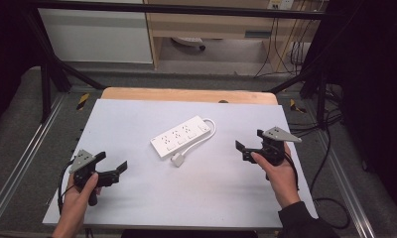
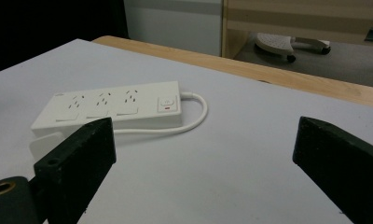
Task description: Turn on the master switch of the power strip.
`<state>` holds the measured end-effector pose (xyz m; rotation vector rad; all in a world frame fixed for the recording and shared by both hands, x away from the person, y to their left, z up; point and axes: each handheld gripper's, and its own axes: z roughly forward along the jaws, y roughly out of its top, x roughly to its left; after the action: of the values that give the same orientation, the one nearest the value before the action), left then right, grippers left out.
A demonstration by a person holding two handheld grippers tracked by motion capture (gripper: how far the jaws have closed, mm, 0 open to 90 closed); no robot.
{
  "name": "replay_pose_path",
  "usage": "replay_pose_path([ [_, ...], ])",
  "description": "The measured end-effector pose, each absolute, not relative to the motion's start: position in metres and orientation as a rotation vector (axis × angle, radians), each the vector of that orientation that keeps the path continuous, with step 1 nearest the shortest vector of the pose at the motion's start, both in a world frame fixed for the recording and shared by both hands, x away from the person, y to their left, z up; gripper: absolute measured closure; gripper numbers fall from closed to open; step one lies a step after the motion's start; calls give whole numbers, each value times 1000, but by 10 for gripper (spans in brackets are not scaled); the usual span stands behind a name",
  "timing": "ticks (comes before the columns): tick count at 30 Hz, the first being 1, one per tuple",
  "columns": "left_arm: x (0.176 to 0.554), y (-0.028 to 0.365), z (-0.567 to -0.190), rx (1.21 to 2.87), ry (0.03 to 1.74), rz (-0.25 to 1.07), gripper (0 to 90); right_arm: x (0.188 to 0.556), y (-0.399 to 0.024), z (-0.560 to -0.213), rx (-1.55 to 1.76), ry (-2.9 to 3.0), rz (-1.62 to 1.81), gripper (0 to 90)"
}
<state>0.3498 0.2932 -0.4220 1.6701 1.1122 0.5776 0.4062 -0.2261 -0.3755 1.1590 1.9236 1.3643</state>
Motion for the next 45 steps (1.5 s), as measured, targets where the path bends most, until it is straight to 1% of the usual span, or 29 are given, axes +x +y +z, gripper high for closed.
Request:
replay_pose_path([
  [5,348,293,-422,1671,1106,574,58,414,-222,-371,1168,1929,1358,78],
  [8,348,293,-422,1672,1109,575,57,422,-219,-366,1163,1918,1371,177],
  [11,348,293,-422,1672,1109,576,58,426,-218,-365,1163,1917,1389,201],
  [12,348,293,-422,1672,1111,577,57,429,-216,-364,1165,1914,1390,260],
  [13,348,293,-422,1672,1111,577,57,429,-216,-364,1165,1914,1390,260],
  [14,348,293,-422,1672,1108,575,57,433,-214,-363,1162,1919,1384,279],
  [15,348,293,-422,1674,1108,576,57,435,-213,-362,1157,1919,1384,353],
  [16,347,293,-422,1671,1108,576,57,437,-211,-361,1156,1926,1378,375],
  [19,347,293,-422,1671,1111,575,57,442,-206,-359,1144,1935,1347,486],
  [20,347,293,-422,1673,1110,574,57,442,-206,-359,1144,1935,1347,486],
  [21,347,293,-422,1675,1110,573,57,446,-202,-358,1136,1939,1336,554],
  [24,347,293,-421,1680,1105,577,58,451,-198,-355,1119,1939,1329,628],
  [25,347,293,-421,1680,1105,577,57,451,-198,-355,1119,1939,1329,628],
  [26,347,293,-421,1682,1104,577,57,456,-195,-354,1106,1943,1324,669],
  [29,347,293,-422,1680,1106,578,57,463,-192,-353,1100,1947,1324,736],
  [30,347,293,-421,1681,1106,579,57,463,-192,-353,1100,1947,1324,736],
  [32,346,293,-421,1679,1106,582,57,470,-189,-353,1099,1943,1332,789],
  [33,346,293,-421,1678,1106,584,57,470,-189,-353,1099,1943,1332,789],
  [34,346,294,-421,1682,1105,583,57,475,-186,-353,1097,1941,1332,817],
  [38,346,294,-421,1683,1106,585,57,483,-180,-353,1087,1945,1326,866],
  [42,346,294,-421,1680,1107,588,58,490,-177,-355,1086,1951,1323,900],
  [45,346,294,-421,1677,1110,590,58,493,-175,-357,1088,1952,1324,900],
])
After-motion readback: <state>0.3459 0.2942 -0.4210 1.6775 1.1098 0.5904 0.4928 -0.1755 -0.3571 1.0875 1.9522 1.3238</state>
